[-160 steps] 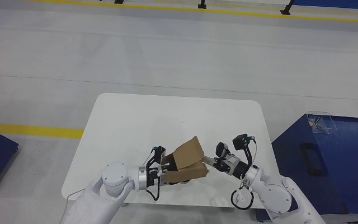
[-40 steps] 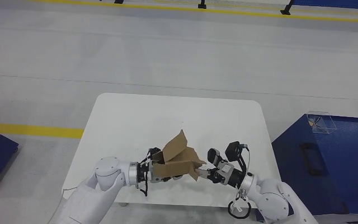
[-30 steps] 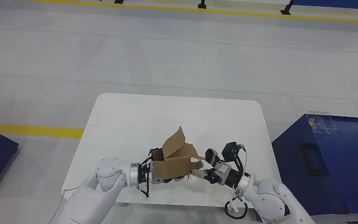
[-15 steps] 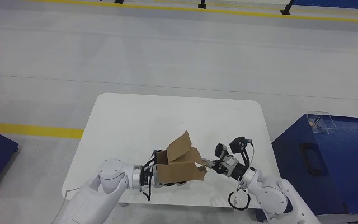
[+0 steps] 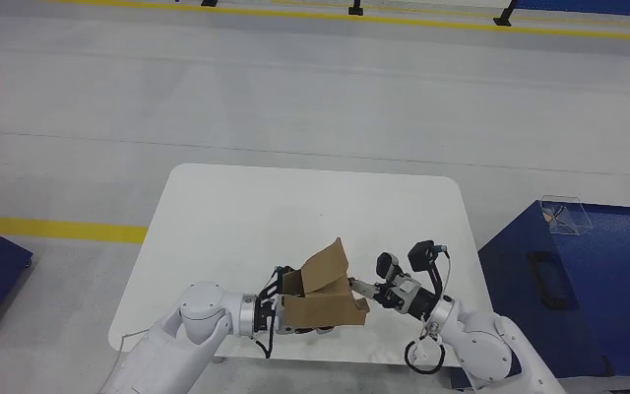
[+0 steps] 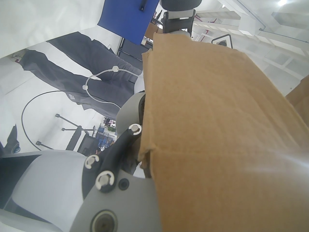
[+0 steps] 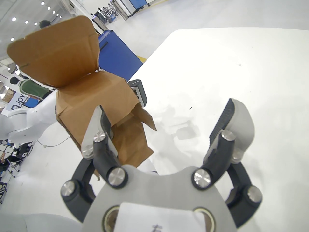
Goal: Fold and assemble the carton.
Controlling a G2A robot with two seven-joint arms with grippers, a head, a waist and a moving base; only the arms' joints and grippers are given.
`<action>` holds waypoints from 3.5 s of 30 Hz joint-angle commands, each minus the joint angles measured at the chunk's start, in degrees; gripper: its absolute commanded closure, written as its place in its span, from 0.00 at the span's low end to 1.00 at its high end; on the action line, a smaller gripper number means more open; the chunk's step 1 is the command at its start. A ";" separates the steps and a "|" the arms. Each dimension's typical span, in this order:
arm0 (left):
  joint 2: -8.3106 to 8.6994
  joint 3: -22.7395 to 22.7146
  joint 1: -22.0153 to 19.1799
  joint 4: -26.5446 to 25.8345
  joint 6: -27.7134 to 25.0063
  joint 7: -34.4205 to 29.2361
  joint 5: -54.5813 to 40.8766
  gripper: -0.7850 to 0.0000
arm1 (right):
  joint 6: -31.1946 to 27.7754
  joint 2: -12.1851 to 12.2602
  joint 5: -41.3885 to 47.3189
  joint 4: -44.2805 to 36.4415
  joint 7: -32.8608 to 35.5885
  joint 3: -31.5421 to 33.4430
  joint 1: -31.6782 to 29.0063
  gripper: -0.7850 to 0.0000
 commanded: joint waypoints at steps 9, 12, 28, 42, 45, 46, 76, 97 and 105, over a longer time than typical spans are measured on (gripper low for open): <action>-0.02 0.17 0.05 0.06 -0.92 -0.20 0.01 1.00 | 0.28 -0.42 -0.45 1.66 -0.15 -2.02 1.70 0.00; -0.02 0.27 0.07 0.15 -0.87 -0.21 0.04 1.00 | -0.02 -0.43 -0.18 1.63 0.08 -1.95 1.58 0.00; -0.30 1.36 -0.38 0.30 -1.17 0.56 0.54 1.00 | -0.07 -0.44 -0.62 1.11 0.13 -1.01 0.82 0.00; -0.96 -1.56 2.63 0.55 -10.81 12.45 -2.81 1.00 | 0.17 0.27 3.16 0.28 -0.69 7.80 -2.33 0.00; -1.02 -1.74 3.09 0.27 -12.75 14.02 -1.43 1.00 | -0.53 0.34 1.68 -0.46 0.20 7.52 -3.40 0.00; -1.06 -1.70 3.28 0.10 -13.16 14.25 -1.21 1.00 | -0.42 0.29 1.01 -0.57 0.16 6.95 -3.46 0.00; -2.10 -0.80 4.13 -0.02 -13.64 13.90 -0.92 1.00 | 2.67 -1.55 -9.44 1.69 -8.78 -2.61 -0.93 0.00; -2.79 0.33 5.09 -0.92 -16.08 14.99 1.89 1.00 | 16.14 -2.22 -26.61 -0.57 -18.02 -0.06 -0.09 0.00; -2.88 0.20 5.49 -1.80 -15.63 14.97 2.45 1.00 | 19.93 -3.55 -35.94 1.25 -18.18 -7.95 3.94 0.00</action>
